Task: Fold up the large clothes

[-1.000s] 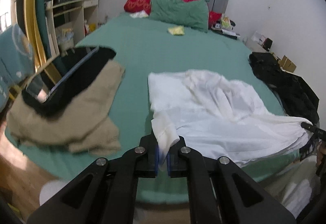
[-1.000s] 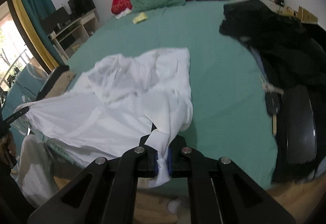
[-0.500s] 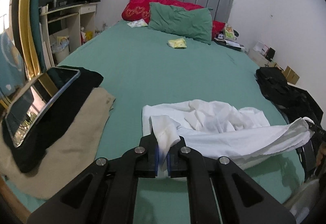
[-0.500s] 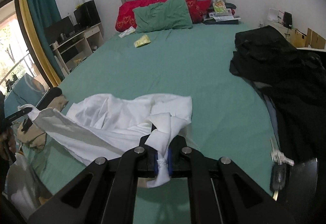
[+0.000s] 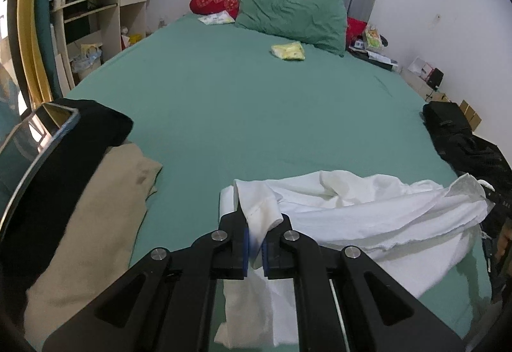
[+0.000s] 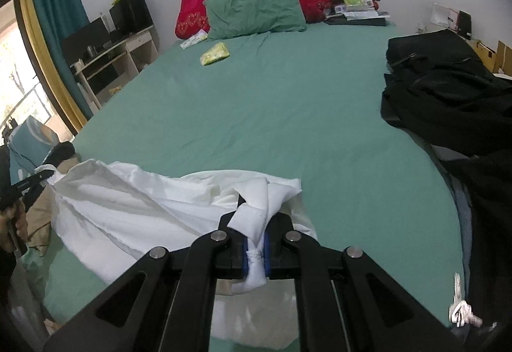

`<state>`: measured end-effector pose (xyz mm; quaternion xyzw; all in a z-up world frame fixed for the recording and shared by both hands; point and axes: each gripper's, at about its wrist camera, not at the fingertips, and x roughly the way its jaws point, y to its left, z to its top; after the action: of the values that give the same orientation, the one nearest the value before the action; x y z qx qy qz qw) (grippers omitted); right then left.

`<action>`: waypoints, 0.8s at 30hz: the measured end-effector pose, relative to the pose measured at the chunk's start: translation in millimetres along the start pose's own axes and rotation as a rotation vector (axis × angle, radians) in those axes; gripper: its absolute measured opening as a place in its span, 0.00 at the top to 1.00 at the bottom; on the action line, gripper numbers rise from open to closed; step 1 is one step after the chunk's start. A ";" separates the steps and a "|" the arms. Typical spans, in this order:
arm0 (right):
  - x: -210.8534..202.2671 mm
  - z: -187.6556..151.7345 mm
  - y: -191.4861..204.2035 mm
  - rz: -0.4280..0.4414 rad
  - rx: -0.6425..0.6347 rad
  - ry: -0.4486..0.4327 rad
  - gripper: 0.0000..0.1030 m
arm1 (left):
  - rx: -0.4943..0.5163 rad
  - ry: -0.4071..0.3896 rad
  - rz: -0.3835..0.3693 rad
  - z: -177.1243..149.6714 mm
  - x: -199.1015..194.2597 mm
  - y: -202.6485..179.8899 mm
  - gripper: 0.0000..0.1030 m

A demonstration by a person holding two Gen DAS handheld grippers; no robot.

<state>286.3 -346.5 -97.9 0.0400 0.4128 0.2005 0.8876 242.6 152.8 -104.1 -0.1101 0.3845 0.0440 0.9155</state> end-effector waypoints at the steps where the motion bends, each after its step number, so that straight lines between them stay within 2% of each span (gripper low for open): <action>1: 6.1 1.7 -1.6 0.001 0.004 0.006 0.94 | -0.001 0.006 0.002 2.0 8.1 0.8 0.94; 8: 57.6 12.5 -16.6 0.031 0.070 0.039 0.92 | -0.033 0.061 0.000 10.8 57.3 9.9 0.94; 11: 78.9 14.0 -19.7 0.030 0.080 0.056 0.91 | -0.077 0.106 -0.014 12.4 81.0 18.5 0.93; 13: 91.2 15.2 -20.1 -0.003 0.066 0.083 0.84 | -0.099 0.149 -0.022 11.0 95.0 23.8 0.86; 14: 94.0 15.3 -20.1 -0.018 0.063 0.095 0.81 | -0.110 0.146 -0.022 9.6 96.7 26.4 0.82; 16: 90.9 16.1 -18.8 -0.080 0.045 0.094 0.68 | -0.108 0.113 0.010 10.1 90.2 29.5 0.59; 18: 71.6 18.4 -9.2 -0.136 -0.010 0.036 0.63 | -0.090 0.034 0.045 14.1 71.4 28.3 0.47; 20: 55.3 21.9 3.8 -0.206 -0.073 -0.001 0.45 | -0.067 -0.079 0.090 17.9 41.3 21.9 0.44; 21: 44.3 22.0 15.7 -0.225 -0.121 -0.025 0.24 | -0.054 -0.112 0.088 17.9 31.4 17.7 0.40; 22: 36.8 20.5 24.6 -0.212 -0.153 -0.042 0.08 | -0.025 -0.148 0.067 16.6 17.5 9.6 0.36; 24: 20.8 13.3 47.0 -0.209 -0.216 -0.084 0.04 | 0.042 -0.178 0.032 11.5 0.4 -7.9 0.34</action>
<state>293.2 -294.1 -92.9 -0.0905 0.3531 0.1482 0.9193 252.2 147.8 -95.2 -0.0803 0.3045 0.0602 0.9472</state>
